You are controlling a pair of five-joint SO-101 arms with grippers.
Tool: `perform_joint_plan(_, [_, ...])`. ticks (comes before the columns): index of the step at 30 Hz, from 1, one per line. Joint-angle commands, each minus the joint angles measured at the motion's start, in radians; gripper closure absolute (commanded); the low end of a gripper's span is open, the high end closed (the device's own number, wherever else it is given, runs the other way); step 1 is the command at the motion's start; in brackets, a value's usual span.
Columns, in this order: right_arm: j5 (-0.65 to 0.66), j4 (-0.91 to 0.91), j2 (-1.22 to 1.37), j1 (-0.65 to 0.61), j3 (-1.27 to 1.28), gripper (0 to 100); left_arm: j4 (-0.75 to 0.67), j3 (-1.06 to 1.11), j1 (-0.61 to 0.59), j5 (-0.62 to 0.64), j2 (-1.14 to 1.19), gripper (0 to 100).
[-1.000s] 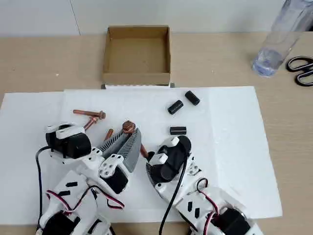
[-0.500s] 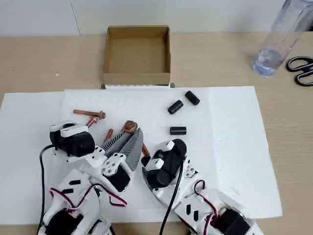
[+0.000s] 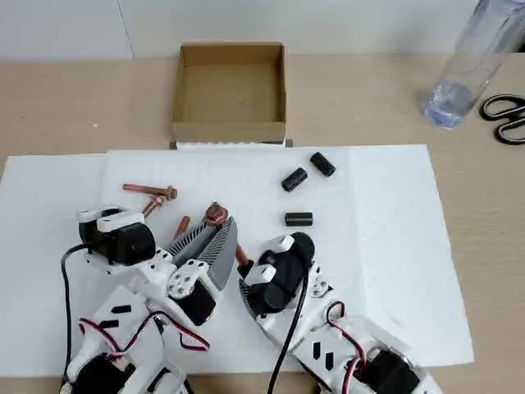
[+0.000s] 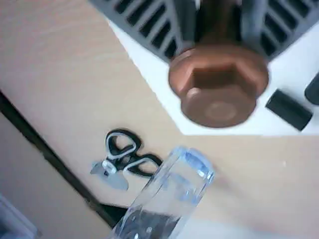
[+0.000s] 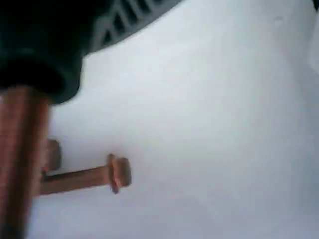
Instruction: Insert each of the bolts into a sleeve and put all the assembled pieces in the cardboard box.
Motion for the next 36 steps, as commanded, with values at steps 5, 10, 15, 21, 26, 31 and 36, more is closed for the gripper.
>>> perform_joint_plan(5, [0.012, -0.025, -0.002, 0.012, -0.054, 99.5, 0.006, -0.047, 0.032, 0.006, -0.006, 99])
perform_joint_plan(10, [0.012, -0.025, -0.002, 0.01, -0.057, 99.5, 0.005, -0.024, 0.072, 0.006, -0.006, 99])
perform_joint_plan(15, [0.012, -0.025, -0.002, 0.012, -0.057, 99.5, 0.009, -0.012, 0.078, 0.006, -0.006, 99])
perform_joint_plan(21, [0.012, -0.025, -0.007, 0.015, -0.06, 99.5, 0.077, -0.015, 0.08, -0.014, -0.006, 99])
perform_joint_plan(26, [0.014, -0.025, -0.002, 0.015, -0.087, 99.5, 0.126, -0.015, 0.08, -0.107, -0.008, 99])
perform_joint_plan(31, [0.014, -0.025, -0.002, 0.015, -0.104, 99.5, 0.19, -0.015, 0.141, -0.123, -0.006, 99])
perform_joint_plan(36, [0.089, -0.025, -0.004, 0.016, -0.137, 99.5, 0.258, -0.013, 0.186, -0.203, -0.006, 99])
